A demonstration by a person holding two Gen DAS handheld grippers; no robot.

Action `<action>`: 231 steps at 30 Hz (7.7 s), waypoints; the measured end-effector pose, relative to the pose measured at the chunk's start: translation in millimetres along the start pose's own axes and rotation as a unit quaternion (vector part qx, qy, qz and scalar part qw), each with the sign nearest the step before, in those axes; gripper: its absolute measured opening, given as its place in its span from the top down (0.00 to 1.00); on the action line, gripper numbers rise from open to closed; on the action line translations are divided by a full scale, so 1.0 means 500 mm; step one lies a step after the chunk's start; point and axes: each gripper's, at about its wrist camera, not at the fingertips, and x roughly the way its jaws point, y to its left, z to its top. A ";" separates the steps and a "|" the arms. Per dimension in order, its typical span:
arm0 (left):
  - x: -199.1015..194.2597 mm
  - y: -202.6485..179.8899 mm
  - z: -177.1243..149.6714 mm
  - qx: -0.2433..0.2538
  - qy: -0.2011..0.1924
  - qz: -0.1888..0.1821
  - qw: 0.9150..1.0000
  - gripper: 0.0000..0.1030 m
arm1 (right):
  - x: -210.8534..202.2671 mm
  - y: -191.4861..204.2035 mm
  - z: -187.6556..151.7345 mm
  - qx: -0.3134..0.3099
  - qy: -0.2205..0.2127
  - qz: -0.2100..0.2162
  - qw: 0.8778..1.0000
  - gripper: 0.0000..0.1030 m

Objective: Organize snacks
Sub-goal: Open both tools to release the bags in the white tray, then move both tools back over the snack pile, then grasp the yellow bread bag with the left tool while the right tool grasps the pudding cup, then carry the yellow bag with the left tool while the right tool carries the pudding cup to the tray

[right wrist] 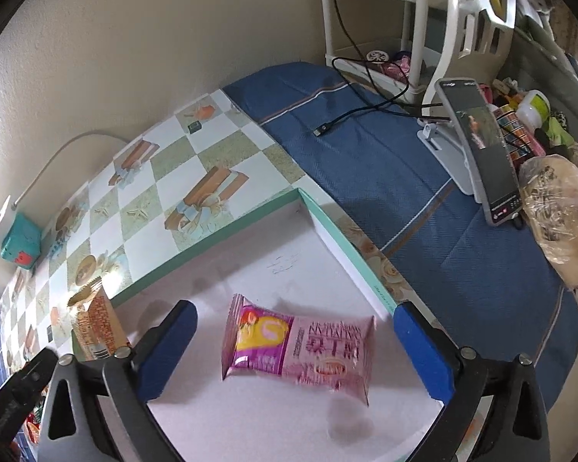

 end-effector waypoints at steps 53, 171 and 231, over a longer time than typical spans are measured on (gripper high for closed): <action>-0.072 0.673 -0.144 -0.304 0.056 0.094 0.947 0.11 | -0.174 0.432 -0.295 -0.190 0.027 0.091 0.977 0.00; -0.074 0.489 -0.087 -0.198 0.050 0.021 0.979 0.58 | -0.167 0.444 -0.332 -0.257 0.055 0.126 0.957 0.56; 0.025 -0.064 -0.199 0.085 0.136 0.007 0.987 0.57 | -0.054 -0.070 -0.109 0.001 0.102 0.034 0.994 0.55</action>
